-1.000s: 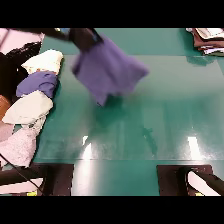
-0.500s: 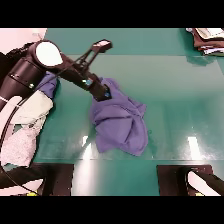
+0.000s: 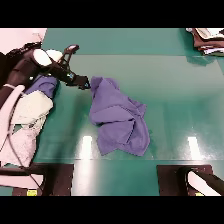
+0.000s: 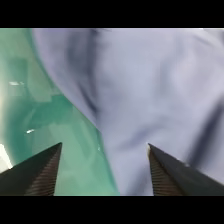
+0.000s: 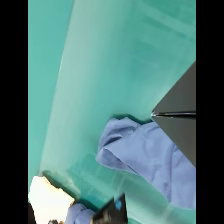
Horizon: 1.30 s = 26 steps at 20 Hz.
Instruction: Fold the shirts.
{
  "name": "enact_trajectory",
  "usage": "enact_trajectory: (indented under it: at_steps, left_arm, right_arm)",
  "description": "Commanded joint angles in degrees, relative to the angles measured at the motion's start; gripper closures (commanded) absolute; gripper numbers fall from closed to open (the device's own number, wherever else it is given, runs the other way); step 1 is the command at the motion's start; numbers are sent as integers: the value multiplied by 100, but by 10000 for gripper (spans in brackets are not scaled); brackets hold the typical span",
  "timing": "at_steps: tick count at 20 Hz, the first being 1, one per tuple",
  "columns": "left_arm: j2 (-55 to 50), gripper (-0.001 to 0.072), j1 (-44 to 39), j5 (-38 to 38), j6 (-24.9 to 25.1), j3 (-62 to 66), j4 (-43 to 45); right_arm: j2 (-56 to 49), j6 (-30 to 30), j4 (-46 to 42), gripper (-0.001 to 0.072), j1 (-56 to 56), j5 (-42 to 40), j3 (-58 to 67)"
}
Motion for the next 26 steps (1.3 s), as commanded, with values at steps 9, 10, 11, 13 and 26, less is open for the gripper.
enact_trajectory:
  at_steps: [9,10,11,13,26]
  left_arm:
    - [-1799,218,105,909,-4,951,-623]
    - [-1823,353,105,938,48,951,-763]
    - [-1836,343,105,992,275,951,-981]
    - [-1836,484,105,1095,352,953,-1261]
    - [-1770,685,111,-227,330,2671,-750]
  right_arm:
    - [234,282,-15,697,0,-57,-1322]
    - [271,282,-15,697,0,-188,-1622]
    - [293,282,-17,697,0,-295,-1886]
    - [297,282,-20,697,0,-391,-2444]
    - [-1827,-177,354,281,942,-2243,-5292]
